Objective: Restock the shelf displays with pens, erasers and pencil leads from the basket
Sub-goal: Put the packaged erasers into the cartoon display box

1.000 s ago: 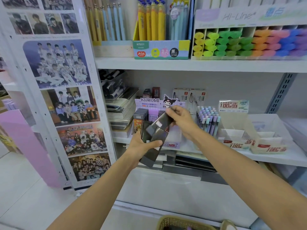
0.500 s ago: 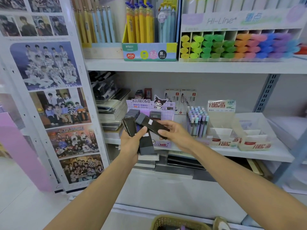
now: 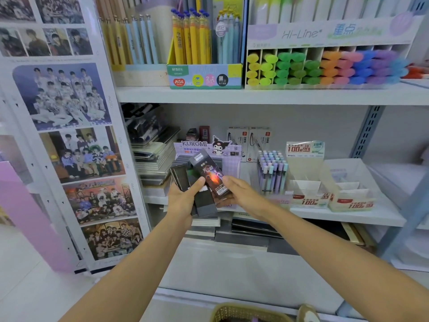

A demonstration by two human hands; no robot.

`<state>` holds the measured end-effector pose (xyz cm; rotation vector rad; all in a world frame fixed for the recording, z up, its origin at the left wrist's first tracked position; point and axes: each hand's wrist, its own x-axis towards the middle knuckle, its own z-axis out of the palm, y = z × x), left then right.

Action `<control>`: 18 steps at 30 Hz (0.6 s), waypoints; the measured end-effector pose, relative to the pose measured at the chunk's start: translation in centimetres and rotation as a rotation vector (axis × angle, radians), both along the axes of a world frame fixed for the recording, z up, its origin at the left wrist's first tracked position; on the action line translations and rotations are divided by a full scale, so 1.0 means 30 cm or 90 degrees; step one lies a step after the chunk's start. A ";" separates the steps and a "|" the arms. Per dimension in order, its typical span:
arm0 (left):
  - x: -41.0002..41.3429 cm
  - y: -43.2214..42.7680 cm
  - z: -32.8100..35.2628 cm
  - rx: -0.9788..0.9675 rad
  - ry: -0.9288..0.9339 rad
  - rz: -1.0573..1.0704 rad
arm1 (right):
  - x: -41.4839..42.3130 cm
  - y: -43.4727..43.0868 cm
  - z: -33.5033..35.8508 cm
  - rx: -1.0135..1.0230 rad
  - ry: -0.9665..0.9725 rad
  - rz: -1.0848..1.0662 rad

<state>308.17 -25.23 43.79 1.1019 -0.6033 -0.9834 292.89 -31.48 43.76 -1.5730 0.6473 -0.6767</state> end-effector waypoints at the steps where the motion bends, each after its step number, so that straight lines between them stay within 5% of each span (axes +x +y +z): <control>1: 0.000 0.000 -0.002 0.001 0.000 -0.007 | 0.005 0.001 -0.001 0.001 0.005 -0.002; 7: 0.037 0.002 -0.019 -0.031 -0.090 -0.037 | 0.010 -0.017 -0.007 -0.009 0.083 0.016; 14: 0.082 0.005 -0.026 0.007 -0.220 -0.158 | 0.045 -0.046 0.033 -0.111 -0.009 -0.106; 18: 0.076 -0.004 -0.048 0.083 -0.188 -0.140 | 0.065 -0.079 0.062 -0.198 0.021 -0.144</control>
